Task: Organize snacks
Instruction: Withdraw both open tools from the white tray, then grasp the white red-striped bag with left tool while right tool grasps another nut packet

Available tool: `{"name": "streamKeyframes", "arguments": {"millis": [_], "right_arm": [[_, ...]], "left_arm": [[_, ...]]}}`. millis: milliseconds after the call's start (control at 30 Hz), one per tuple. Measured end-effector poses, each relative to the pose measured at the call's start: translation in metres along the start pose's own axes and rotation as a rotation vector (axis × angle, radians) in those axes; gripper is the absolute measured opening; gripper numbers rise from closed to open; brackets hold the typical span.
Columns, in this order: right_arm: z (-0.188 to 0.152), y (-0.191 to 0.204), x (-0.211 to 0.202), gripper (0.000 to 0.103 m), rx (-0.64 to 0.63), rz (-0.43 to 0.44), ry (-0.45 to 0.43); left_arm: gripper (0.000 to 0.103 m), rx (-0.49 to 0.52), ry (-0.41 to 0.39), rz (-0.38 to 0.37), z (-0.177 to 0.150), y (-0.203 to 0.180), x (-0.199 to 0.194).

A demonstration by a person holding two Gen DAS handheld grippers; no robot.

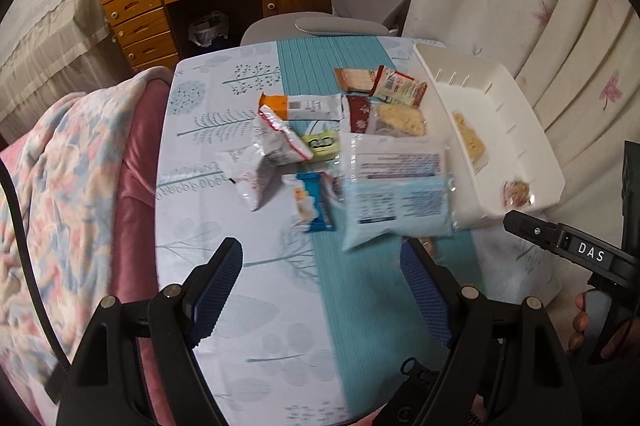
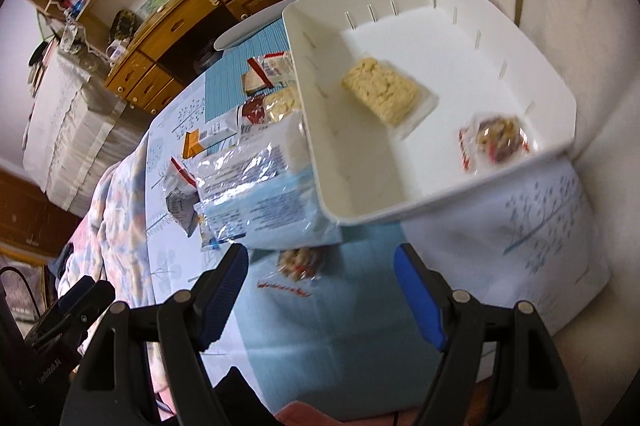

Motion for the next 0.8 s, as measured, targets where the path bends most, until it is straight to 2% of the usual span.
{"name": "streamKeyframes", "arguments": {"millis": [233,467,800], "right_arm": [[-0.029,0.018,0.007,0.076,0.097,-0.026,-0.036],[-0.046,0.033,0.01,0.076,0.122,-0.056,-0.067],[-0.047,0.054,0.03,0.076,0.003,-0.114,-0.103]], "left_arm": [[0.08,0.095,0.034,-0.01,0.005,0.034,0.008],[0.08,0.153,0.058,-0.011,0.022,0.056,0.026],[0.08,0.142,0.125,0.022,0.047,0.082,0.074]]}}
Point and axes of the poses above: each gripper's, at about its wrist camera, not at the fingertips, and x roughly the way its jaws point, y to its left, z to its top, the point moved 8 cm from there along x, roughly the way its jaws point, and after that the axes turned 7 degrees about -z, right-handed, at the moved point
